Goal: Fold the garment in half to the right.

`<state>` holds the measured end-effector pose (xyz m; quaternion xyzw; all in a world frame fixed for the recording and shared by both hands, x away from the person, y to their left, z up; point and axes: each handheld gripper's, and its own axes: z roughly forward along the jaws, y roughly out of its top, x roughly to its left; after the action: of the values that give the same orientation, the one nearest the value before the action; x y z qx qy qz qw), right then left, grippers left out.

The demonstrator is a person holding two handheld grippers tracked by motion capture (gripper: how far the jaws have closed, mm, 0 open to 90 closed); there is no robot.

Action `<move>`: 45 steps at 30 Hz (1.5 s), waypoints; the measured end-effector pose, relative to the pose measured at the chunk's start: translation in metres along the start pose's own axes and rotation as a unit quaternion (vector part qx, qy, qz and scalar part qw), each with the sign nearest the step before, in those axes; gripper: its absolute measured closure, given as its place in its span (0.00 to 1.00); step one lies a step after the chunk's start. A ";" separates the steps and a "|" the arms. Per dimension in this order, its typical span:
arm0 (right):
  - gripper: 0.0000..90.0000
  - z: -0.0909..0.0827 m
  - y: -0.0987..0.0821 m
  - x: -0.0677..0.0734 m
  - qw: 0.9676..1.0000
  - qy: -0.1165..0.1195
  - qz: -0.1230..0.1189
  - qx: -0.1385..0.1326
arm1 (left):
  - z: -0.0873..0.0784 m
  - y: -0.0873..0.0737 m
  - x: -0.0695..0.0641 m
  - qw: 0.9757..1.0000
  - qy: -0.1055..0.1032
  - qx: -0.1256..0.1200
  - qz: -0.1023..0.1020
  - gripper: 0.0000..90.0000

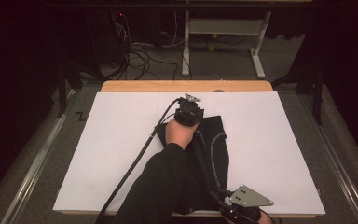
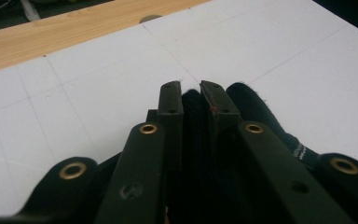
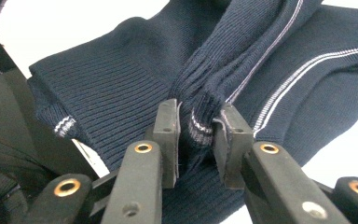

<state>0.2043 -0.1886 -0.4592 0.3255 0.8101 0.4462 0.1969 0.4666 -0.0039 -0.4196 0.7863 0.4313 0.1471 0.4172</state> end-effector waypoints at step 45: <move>0.72 -0.016 0.005 -0.014 0.999 -0.032 0.025 -0.037 | -0.127 -0.109 0.069 0.999 -0.013 -0.049 0.005 0.07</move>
<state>0.2062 -0.2056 -0.4459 0.3519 0.7780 0.4702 0.2233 0.3709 0.1493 -0.4364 0.7686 0.4144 0.1597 0.4605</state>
